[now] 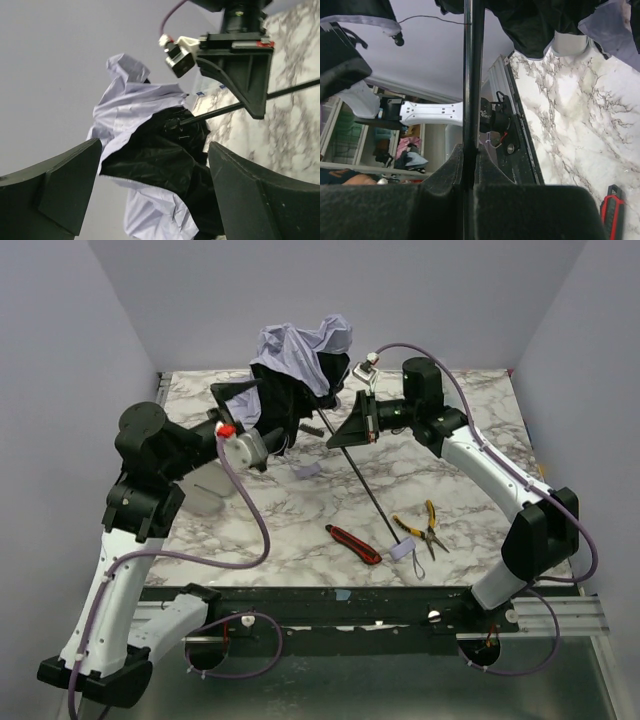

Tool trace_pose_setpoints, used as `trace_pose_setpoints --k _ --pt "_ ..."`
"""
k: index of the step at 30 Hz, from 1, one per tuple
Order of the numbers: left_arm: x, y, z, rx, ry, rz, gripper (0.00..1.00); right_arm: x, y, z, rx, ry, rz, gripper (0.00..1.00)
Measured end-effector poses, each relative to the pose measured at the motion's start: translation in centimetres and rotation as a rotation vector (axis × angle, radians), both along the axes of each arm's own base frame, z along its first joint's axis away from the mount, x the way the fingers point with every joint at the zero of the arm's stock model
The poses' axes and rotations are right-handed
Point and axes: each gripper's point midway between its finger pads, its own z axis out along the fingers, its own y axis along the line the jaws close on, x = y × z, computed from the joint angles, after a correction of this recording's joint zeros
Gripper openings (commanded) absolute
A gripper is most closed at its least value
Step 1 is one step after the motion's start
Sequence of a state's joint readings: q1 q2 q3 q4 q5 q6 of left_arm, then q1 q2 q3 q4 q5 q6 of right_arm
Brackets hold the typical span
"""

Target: Open the umbrella

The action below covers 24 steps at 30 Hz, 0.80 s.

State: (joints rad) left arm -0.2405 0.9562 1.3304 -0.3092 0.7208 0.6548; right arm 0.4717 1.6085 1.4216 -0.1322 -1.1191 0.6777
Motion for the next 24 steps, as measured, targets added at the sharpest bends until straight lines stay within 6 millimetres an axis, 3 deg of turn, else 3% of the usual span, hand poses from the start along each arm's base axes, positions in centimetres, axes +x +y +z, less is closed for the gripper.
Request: trace_pose_setpoints --k 4,12,19,24 --pt "-1.3 -2.2 -2.1 0.182 -0.148 -0.066 0.71 -0.1 0.1 -0.2 0.003 0.038 0.007 0.00" --pt "0.9 -5.6 -8.3 0.490 -0.259 -0.128 0.55 -0.7 0.0 -0.3 0.013 0.053 0.037 0.00" --pt "2.5 -7.9 -10.0 0.633 -0.385 -0.142 0.53 -1.0 -0.1 -0.7 0.007 0.056 0.052 0.00" --pt "3.9 -9.3 -10.7 0.686 -0.438 -0.135 0.38 -1.1 -0.2 -0.7 0.010 0.047 0.064 0.00"
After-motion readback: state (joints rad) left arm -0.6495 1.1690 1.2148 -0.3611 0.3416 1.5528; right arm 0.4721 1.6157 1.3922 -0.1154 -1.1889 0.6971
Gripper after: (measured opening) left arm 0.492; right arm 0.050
